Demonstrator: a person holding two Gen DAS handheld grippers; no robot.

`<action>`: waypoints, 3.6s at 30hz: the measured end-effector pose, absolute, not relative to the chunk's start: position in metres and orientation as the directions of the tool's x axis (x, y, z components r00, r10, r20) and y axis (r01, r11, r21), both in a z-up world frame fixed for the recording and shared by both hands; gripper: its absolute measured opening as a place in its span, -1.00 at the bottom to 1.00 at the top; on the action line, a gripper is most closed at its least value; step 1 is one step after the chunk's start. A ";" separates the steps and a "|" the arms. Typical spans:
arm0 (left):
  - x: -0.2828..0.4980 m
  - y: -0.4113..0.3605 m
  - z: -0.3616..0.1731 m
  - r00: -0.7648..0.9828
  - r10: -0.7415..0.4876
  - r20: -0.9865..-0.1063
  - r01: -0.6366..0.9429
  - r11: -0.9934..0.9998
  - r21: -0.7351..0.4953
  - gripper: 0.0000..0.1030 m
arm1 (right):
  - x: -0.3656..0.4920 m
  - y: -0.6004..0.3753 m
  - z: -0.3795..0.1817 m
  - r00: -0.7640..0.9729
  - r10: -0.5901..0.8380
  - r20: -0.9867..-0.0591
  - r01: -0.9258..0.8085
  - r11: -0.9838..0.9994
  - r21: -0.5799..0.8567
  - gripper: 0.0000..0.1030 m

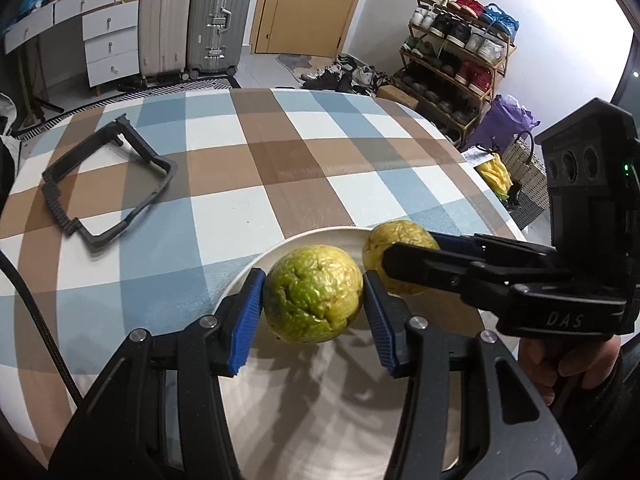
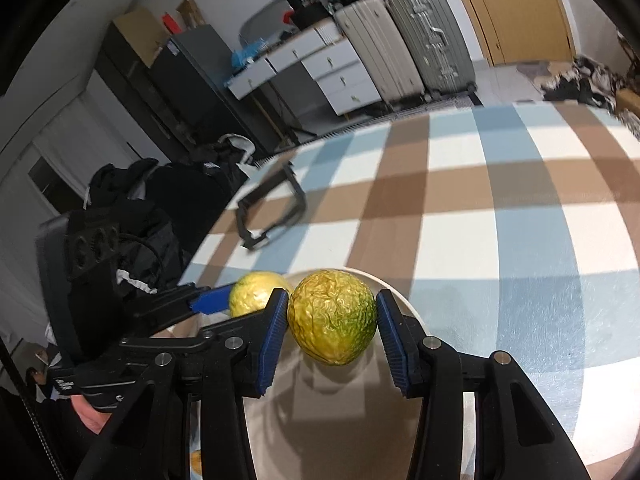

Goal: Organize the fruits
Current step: 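Carry both pomelos onto the cream plate and open both tools, then move both tools back toward the oranges beside the plate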

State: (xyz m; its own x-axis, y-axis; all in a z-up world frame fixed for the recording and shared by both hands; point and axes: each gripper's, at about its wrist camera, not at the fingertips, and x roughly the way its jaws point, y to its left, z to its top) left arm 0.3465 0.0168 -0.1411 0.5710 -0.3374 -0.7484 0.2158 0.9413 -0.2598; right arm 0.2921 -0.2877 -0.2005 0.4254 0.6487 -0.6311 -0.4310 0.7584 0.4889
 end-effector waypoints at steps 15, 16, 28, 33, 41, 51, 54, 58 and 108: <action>0.350 0.013 -0.143 0.577 -0.332 -0.746 0.210 0.943 -0.258 -0.09 | 0.293 -0.289 -0.201 0.455 0.657 -0.602 -0.428 0.753 0.499 -0.03; 0.349 0.013 -0.141 0.585 -0.321 -0.745 0.205 0.947 -0.247 -0.09 | 0.292 -0.289 -0.198 0.459 0.655 -0.600 -0.430 0.755 0.495 -0.03; 0.295 0.004 -0.086 0.663 -0.240 -0.709 0.200 0.970 -0.141 0.44 | 0.234 -0.325 -0.146 0.611 0.594 -0.523 -0.391 0.801 0.453 0.76; 0.256 0.002 -0.060 0.696 -0.212 -0.686 0.184 0.976 -0.115 0.57 | 0.197 -0.337 -0.123 0.657 0.571 -0.492 -0.391 0.816 0.425 0.93; 0.181 0.000 -0.026 0.762 -0.158 -0.627 0.137 0.987 -0.083 0.91 | 0.125 -0.346 -0.102 0.731 0.534 -0.423 -0.407 0.840 0.358 1.00; 0.097 -0.005 -0.014 0.791 -0.133 -0.598 0.120 0.991 -0.062 0.98 | 0.042 -0.345 -0.096 0.816 0.488 -0.310 -0.424 0.870 0.251 1.00; 0.080 -0.006 -0.017 0.788 -0.138 -0.599 0.121 0.990 -0.069 0.98 | 0.020 -0.343 -0.099 0.829 0.475 -0.295 -0.424 0.878 0.222 1.00; 0.058 -0.003 -0.029 0.774 -0.144 -0.616 0.118 0.989 -0.084 0.98 | -0.005 -0.342 -0.107 0.848 0.433 -0.307 -0.401 0.901 0.164 1.00; 0.062 -0.007 -0.154 0.480 -0.470 -0.741 0.274 0.882 -0.382 -0.27 | -0.042 -0.348 -0.205 0.742 0.391 -0.545 -0.322 0.920 0.222 1.00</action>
State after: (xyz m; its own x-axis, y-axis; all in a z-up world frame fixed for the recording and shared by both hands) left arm 0.0624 -0.0074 -0.1541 0.4796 -0.4699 -0.7411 0.2744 0.8825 -0.3820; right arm -0.0417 -0.3479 -0.2049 0.7418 0.3906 -0.5451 -0.3215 0.9205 0.2221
